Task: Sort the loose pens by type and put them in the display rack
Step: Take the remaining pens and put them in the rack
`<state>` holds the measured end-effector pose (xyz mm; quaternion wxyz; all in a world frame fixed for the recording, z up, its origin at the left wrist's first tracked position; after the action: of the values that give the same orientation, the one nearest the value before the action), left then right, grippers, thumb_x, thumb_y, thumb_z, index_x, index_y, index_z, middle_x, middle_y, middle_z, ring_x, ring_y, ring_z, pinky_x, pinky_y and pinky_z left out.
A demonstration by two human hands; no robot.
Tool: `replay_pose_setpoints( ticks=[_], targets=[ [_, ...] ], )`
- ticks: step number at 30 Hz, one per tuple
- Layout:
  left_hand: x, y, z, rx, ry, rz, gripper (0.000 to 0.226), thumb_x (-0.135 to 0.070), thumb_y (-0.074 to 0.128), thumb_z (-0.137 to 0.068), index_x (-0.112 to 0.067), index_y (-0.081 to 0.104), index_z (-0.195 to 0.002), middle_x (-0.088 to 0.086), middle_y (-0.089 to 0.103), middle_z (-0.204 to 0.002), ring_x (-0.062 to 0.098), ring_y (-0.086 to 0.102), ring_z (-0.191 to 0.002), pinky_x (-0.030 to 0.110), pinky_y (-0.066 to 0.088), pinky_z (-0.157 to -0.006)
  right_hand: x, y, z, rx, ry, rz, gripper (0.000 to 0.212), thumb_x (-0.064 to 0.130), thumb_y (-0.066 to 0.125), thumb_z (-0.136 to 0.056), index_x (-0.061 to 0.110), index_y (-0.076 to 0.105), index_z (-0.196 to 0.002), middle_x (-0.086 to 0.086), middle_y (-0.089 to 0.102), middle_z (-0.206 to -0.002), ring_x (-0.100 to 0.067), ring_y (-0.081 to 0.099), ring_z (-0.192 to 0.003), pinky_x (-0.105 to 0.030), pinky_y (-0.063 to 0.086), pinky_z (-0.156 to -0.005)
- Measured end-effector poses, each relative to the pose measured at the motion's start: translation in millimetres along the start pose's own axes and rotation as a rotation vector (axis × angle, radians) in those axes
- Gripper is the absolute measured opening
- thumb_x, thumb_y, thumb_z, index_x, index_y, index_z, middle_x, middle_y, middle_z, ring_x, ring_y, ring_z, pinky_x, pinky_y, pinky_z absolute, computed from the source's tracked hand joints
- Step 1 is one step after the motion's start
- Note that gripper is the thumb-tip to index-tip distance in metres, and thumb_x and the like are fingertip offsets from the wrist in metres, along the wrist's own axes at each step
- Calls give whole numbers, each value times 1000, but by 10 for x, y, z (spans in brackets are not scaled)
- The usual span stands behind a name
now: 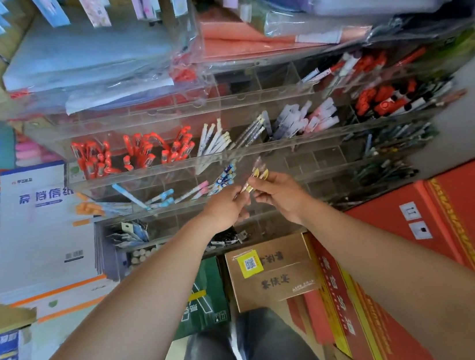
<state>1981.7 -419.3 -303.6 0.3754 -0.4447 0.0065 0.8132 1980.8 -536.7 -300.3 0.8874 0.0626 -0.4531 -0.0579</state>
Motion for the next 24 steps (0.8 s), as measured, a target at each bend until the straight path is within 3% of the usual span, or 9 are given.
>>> replay_pose_setpoints(
  ticks=[3, 6, 13, 18, 24],
  targets=[
    [1, -48, -13, -56, 34, -306, 40, -34, 38, -102, -8, 47, -131, 9, 59, -125, 29, 58, -112, 38, 44, -94, 53, -258, 18, -169, -41, 31, 5, 12, 64, -90, 12, 66, -86, 2, 60, -72, -8, 55, -67, -21, 53, -69],
    [34, -72, -30, -84, 80, -469, 42, -30, 43, -100, -11, 43, -138, 9, 47, -142, 25, 47, -128, 35, 39, -105, 127, -588, 74, -375, -78, 20, 3, 15, 68, -88, 14, 67, -85, 2, 61, -73, -8, 55, -68, -26, 53, -76],
    [95, 117, -162, 53, 85, -744, 60, -31, 42, -101, -14, 17, -153, 5, 5, -162, 24, 11, -148, 42, 21, -118, 404, -1115, 122, -720, -262, 36, 11, 17, 66, -90, 13, 64, -80, 2, 59, -63, -7, 54, -55, -21, 50, -59],
    [118, 297, -284, 101, 116, -870, 67, -31, 40, -101, -14, 2, -154, 6, -4, -161, 24, 0, -149, 43, 12, -120, 429, -1176, 29, -758, -323, 86, 9, 15, 64, -91, 12, 65, -83, 1, 63, -69, -8, 59, -59, -20, 54, -62],
    [173, 340, -332, 83, 112, -934, 67, -26, 37, -101, -12, -2, -153, 6, -11, -160, 23, -4, -148, 42, 7, -121, 144, -1080, -226, -652, -202, 99, 7, 7, 64, -90, 2, 66, -94, -8, 65, -77, -13, 63, -62, -22, 57, -64]
  ],
)
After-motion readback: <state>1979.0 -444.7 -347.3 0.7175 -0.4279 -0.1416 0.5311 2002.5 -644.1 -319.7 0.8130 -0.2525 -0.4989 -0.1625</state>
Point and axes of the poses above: each hand's wrist, its own z-axis away from the middle knuckle, its own y-axis out of the palm, x = y × z, the point moved 8 cm from there along -z, towards the middle knuckle
